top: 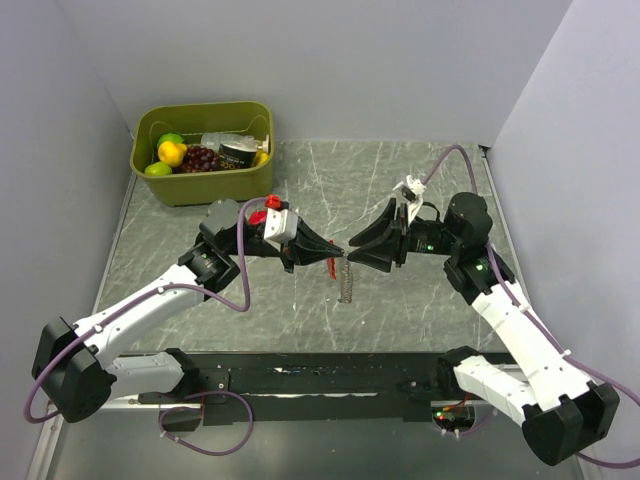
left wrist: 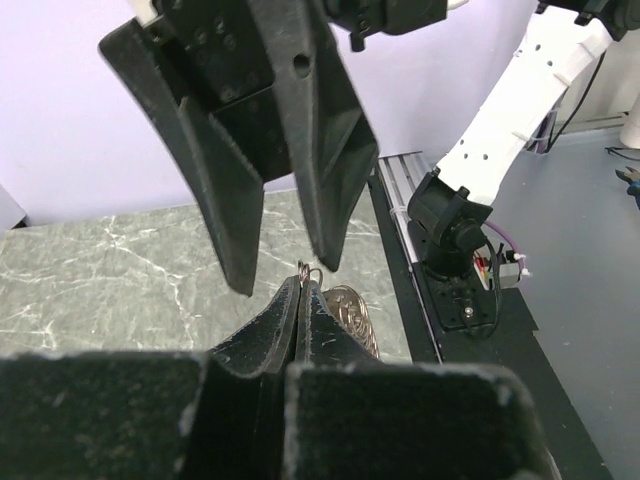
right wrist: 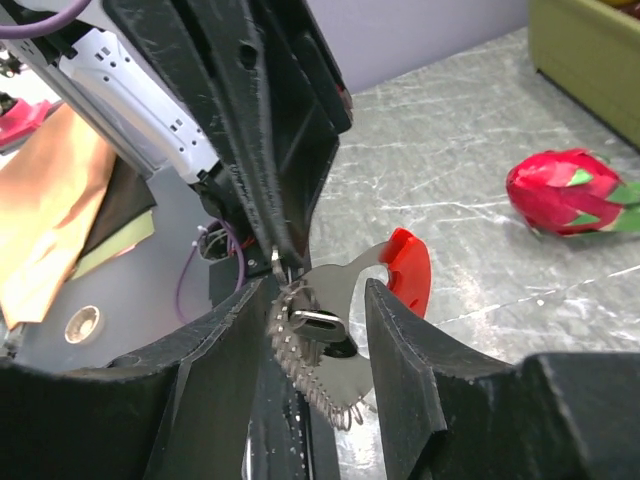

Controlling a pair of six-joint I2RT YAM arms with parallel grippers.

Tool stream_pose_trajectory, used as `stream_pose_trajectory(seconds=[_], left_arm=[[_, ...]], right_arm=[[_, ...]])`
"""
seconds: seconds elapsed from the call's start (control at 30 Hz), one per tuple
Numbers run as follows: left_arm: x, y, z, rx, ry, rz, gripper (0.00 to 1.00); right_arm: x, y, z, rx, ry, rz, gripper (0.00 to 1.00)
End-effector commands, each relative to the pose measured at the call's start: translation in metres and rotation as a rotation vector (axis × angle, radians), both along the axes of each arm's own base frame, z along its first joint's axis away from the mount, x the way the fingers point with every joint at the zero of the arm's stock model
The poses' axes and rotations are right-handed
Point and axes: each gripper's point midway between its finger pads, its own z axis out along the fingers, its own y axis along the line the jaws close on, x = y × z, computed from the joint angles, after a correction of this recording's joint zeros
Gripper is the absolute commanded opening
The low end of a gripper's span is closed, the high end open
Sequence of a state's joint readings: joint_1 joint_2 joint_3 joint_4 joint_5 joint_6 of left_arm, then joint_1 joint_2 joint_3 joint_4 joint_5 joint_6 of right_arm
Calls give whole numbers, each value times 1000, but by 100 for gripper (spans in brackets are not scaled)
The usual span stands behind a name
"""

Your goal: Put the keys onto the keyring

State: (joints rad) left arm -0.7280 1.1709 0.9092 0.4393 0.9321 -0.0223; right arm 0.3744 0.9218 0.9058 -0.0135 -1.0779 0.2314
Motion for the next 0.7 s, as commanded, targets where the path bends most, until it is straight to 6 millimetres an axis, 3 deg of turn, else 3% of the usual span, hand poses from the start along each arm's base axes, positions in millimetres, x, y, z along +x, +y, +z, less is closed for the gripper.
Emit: stream_pose_trajectory(seconds=[0.0, 0.2, 0.43, 0.5, 0.53, 0.63, 0.67], left_arm=[[-9, 3, 18, -57, -52, -30, 1], [-9, 0, 18, -56, -40, -44, 1], [-7, -2, 17, -51, -34, -49, 1], [-7, -3, 17, -51, -33, -52, 1], [-7, -2, 17, -51, -33, -50, 1], [-7, -3, 17, -50, -38, -48, 1], [-6, -3, 17, -46, -36, -44, 1]], right_arm=[[-1, 4, 9, 27, -48, 25, 52], [0, 6, 7, 33, -44, 34, 49], [0, 8, 6, 31, -29, 46, 34], [1, 9, 5, 28, -22, 49, 26], [1, 9, 3, 24, -16, 54, 17], [1, 10, 1, 14, -5, 66, 1], [1, 10, 0, 10, -4, 63, 0]])
